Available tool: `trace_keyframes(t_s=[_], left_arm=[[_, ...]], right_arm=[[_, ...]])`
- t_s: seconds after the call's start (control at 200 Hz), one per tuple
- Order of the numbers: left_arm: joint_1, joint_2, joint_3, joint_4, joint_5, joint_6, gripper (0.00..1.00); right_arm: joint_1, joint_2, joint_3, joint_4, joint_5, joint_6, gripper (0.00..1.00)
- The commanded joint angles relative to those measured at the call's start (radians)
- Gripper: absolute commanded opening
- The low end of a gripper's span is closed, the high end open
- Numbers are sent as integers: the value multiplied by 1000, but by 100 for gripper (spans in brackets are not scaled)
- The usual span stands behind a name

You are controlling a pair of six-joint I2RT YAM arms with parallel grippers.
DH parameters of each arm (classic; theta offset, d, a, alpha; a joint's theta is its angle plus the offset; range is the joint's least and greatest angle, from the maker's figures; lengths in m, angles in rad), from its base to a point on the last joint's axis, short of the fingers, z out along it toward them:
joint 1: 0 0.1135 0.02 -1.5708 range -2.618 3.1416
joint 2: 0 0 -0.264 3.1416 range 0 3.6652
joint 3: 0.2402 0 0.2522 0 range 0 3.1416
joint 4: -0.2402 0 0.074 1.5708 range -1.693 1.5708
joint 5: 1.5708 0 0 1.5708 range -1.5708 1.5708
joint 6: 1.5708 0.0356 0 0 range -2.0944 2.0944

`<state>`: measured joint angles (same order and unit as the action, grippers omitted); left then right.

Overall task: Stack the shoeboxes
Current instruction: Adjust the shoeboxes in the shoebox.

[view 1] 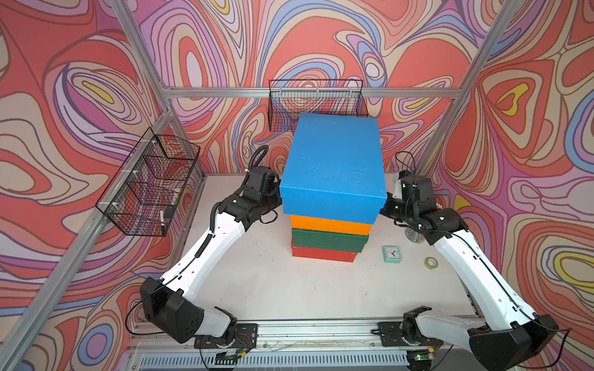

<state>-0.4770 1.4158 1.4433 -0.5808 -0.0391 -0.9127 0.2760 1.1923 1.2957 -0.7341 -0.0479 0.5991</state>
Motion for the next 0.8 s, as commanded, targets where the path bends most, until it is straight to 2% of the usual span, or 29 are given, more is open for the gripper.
trace_keyframes(t_s=[0.0, 0.155, 0.376, 0.556, 0.721, 0.796], left_arm=[[-43, -2, -5, 13, 48, 11, 78], [-38, 0, 8, -6, 32, 20, 79], [5, -14, -5, -17, 37, 20, 80], [37, -25, -3, -29, 35, 23, 81], [58, -61, 19, -65, 15, 46, 81], [63, -88, 36, -84, -4, 60, 81]], right_arm=[[-3, 5, -7, 42, -61, 0, 0], [-51, 5, -35, 52, -110, 8, 0], [-51, -8, -71, 65, -157, 28, 0], [-59, -19, -37, -6, -71, -15, 0], [-146, -35, 22, -62, -62, -60, 0], [-152, -44, 62, -82, -30, -81, 0]])
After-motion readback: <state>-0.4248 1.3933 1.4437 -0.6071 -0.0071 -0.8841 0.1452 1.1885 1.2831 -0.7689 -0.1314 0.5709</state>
